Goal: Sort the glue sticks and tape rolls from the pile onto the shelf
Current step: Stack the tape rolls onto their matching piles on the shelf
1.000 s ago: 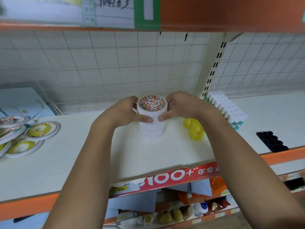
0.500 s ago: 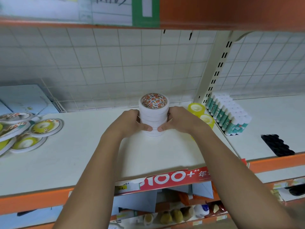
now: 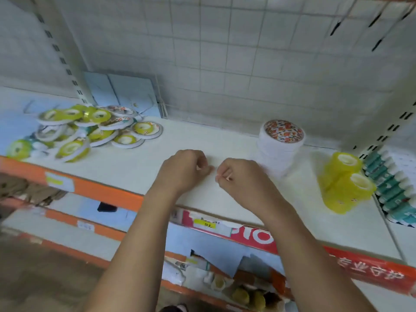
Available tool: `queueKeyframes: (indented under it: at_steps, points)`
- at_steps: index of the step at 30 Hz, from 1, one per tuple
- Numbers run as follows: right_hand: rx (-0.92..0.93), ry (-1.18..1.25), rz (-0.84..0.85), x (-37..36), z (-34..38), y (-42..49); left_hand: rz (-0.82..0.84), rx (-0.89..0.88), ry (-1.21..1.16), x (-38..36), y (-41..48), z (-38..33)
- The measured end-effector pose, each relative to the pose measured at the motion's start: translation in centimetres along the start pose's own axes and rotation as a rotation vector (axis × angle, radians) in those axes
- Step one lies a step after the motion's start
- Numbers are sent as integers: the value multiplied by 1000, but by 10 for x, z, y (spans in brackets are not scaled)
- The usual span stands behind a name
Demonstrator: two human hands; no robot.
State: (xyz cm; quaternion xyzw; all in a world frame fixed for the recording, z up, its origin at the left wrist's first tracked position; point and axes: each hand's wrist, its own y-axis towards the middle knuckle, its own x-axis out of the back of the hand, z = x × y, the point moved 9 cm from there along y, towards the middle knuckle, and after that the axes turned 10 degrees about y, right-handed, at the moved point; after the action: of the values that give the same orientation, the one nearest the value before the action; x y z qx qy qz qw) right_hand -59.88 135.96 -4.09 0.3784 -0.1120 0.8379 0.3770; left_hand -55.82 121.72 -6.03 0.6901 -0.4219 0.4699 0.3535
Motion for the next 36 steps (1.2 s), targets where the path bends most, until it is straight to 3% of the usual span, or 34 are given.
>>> queueKeyframes:
  at_steps: [3,6,12,24,36]
  points:
    - [90,21,36,-38,28,20,-112,127,60,27,-33,51]
    - [161,35,88,-74,56,33,-114,230,111,43,-64,98]
    - [237,45,152,-132,108,49,-149,297,147,66,-91,148]
    - [236,54,8,-185,188,113,-274,106,139,111,-38,252]
    - [225,-21,-95,-199,227,168,-358,-91,98,151,12,288]
